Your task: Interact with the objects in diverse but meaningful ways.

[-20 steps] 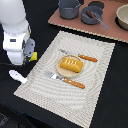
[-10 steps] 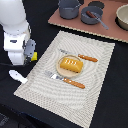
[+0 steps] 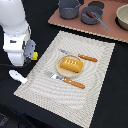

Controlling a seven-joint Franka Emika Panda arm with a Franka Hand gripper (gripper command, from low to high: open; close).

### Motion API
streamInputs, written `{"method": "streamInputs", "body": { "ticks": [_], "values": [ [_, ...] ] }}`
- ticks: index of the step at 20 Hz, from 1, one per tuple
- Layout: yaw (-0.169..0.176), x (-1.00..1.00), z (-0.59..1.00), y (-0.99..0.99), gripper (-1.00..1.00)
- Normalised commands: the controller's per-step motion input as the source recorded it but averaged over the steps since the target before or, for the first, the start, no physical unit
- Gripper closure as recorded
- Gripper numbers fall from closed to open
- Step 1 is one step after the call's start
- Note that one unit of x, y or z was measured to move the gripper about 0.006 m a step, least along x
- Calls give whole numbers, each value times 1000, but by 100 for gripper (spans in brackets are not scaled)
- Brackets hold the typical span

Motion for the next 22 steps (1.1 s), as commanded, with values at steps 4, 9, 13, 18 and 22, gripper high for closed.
{"method": "streamInputs", "body": {
  "ticks": [4,9,13,18,22],
  "values": [
    [0,113,1000,234,100],
    [-30,746,1000,251,100],
    [-45,984,880,289,100],
    [-21,998,611,374,100],
    [0,1000,439,465,100]
  ]
}}
